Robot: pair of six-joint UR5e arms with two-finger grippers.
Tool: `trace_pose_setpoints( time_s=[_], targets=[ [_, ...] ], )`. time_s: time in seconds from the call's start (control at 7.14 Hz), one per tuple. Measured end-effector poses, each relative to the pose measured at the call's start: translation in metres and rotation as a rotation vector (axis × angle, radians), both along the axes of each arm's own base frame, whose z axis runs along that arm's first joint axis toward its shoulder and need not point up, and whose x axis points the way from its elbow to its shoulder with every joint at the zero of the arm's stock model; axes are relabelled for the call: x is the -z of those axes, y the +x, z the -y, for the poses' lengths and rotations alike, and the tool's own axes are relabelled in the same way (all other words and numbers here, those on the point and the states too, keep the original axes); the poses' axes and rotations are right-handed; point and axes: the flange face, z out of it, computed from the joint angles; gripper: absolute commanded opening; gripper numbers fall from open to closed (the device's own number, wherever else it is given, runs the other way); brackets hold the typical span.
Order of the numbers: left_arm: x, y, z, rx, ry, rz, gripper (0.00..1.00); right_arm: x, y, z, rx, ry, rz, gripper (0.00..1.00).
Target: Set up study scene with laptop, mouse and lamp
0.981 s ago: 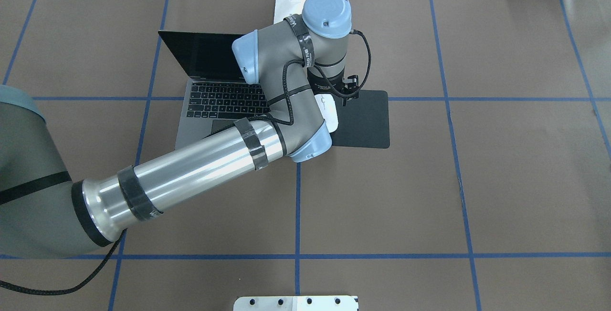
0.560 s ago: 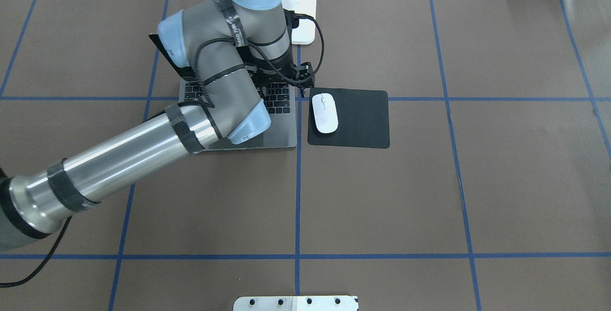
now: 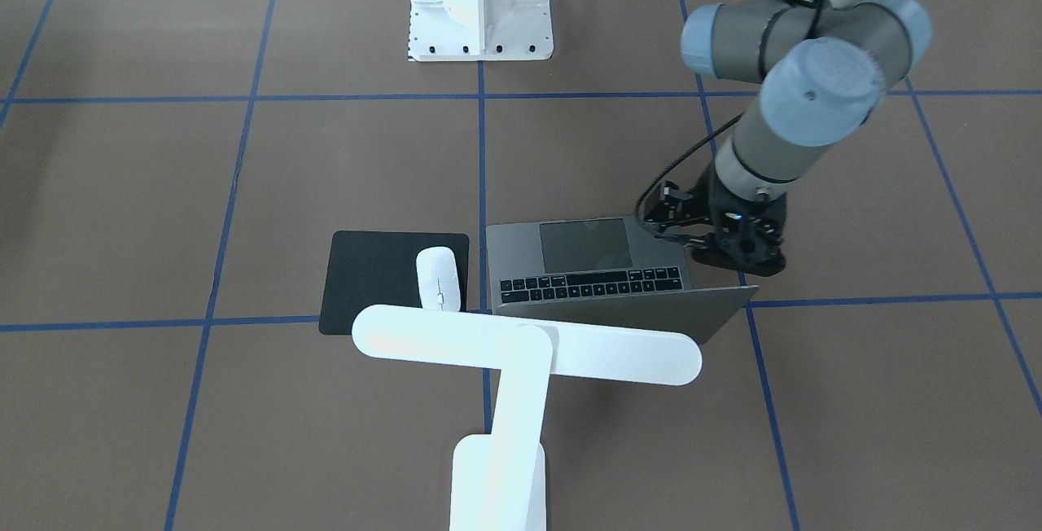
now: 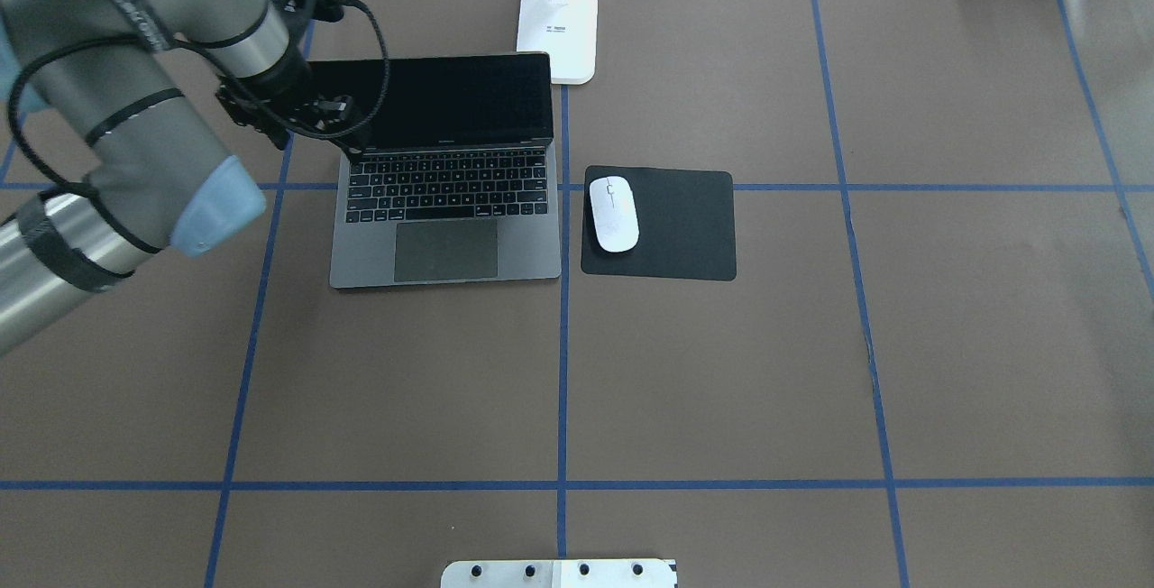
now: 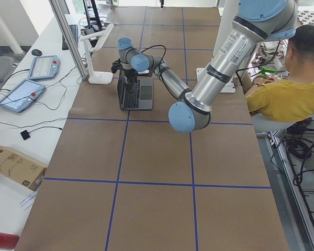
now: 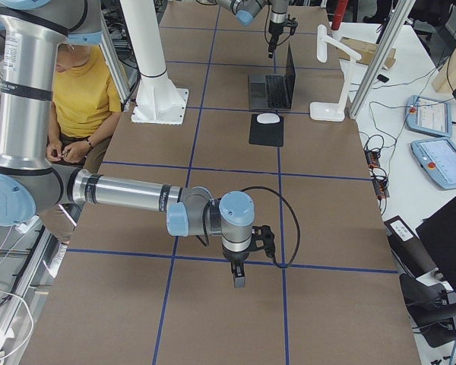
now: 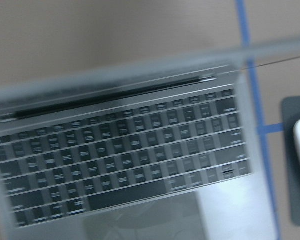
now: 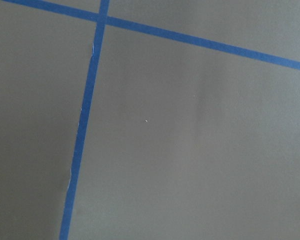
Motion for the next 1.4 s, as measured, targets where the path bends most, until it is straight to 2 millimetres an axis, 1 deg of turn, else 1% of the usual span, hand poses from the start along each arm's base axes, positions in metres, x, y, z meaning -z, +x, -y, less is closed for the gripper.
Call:
trace_pose_setpoints(
  time_s=[0.42, 0.56, 0.7, 0.84, 0.98, 1.12, 1.26, 1.4],
  targets=[
    [-0.111, -0.146, 0.002, -0.057, 0.080, 0.052, 1.00, 0.017, -0.003, 0.021, 0.000, 0.014, 0.020, 1.00],
    [-0.146, -0.192, -0.001, -0.062, 0.089, 0.069, 1.00, 0.031, -0.003, 0.035, -0.004, -0.021, 0.048, 1.00],
    [-0.180, -0.235, -0.009, -0.067, 0.094, 0.086, 1.00, 0.055, 0.001, 0.057, -0.017, -0.074, 0.066, 1.00],
    [-0.215, -0.277, -0.021, -0.068, 0.089, 0.102, 1.00, 0.078, 0.006, 0.072, -0.029, -0.114, 0.071, 1.00],
    [-0.253, -0.311, -0.040, -0.060, 0.064, 0.119, 1.00, 0.088, 0.009, 0.076, -0.035, -0.131, 0.071, 1.00],
    [-0.288, -0.338, -0.056, -0.036, 0.034, 0.140, 1.00, 0.092, 0.011, 0.077, -0.037, -0.138, 0.071, 1.00],
    [-0.313, -0.365, -0.063, 0.002, 0.021, 0.154, 1.00, 0.094, 0.011, 0.077, -0.035, -0.137, 0.072, 1.00],
    [-0.325, -0.385, -0.069, 0.029, 0.025, 0.146, 1.00, 0.096, 0.011, 0.079, -0.034, -0.131, 0.073, 1.00]
  ],
)
